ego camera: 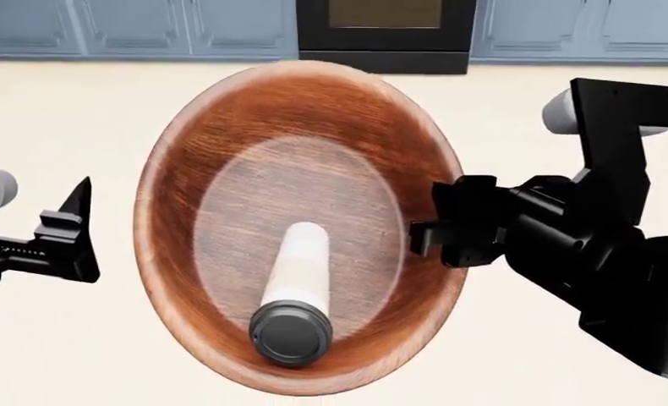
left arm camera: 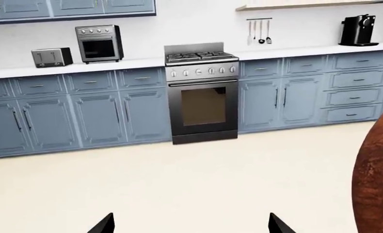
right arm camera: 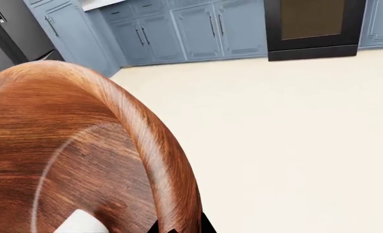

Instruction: Place the cup inside the bowl on the dining table and move the bowl to any counter.

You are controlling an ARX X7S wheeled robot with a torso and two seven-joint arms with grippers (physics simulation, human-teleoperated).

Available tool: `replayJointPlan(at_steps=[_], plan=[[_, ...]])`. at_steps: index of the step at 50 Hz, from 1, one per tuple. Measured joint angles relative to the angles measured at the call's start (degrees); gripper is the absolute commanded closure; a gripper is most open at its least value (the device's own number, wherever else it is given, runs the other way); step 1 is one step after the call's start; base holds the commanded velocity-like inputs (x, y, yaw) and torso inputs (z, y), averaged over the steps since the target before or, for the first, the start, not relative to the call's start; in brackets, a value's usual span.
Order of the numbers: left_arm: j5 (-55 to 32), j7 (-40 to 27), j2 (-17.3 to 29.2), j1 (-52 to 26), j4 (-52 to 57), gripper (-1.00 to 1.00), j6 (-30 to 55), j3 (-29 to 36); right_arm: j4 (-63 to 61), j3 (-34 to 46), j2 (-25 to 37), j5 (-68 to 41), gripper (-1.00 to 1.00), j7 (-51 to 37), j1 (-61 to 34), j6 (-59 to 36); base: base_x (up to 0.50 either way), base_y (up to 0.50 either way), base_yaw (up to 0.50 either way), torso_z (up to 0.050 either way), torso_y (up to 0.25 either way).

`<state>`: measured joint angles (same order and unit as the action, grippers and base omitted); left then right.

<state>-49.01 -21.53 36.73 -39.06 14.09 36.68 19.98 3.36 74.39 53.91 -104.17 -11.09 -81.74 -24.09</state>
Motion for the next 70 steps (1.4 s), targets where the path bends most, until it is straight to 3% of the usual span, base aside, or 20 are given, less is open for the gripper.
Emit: replayJointPlan(at_steps=[34, 70], plan=[[-0.2, 0.0, 0.2, 0.2, 0.1, -1.00, -0.4, -0.1, 1.4, -0.4, -1.2, 0.8, 1.00, 0.2, -1.1, -0.8, 0.50, 0.06, 0.00, 0.000, 0.002], [-0.2, 0.2, 0.5, 0.8, -0.1, -1.00, -1.0, 0.0, 2.5, -0.3, -2.0, 1.5, 1.00, 0.2, 0.0, -0.5, 0.50, 0.26, 0.00, 0.000, 0.002]])
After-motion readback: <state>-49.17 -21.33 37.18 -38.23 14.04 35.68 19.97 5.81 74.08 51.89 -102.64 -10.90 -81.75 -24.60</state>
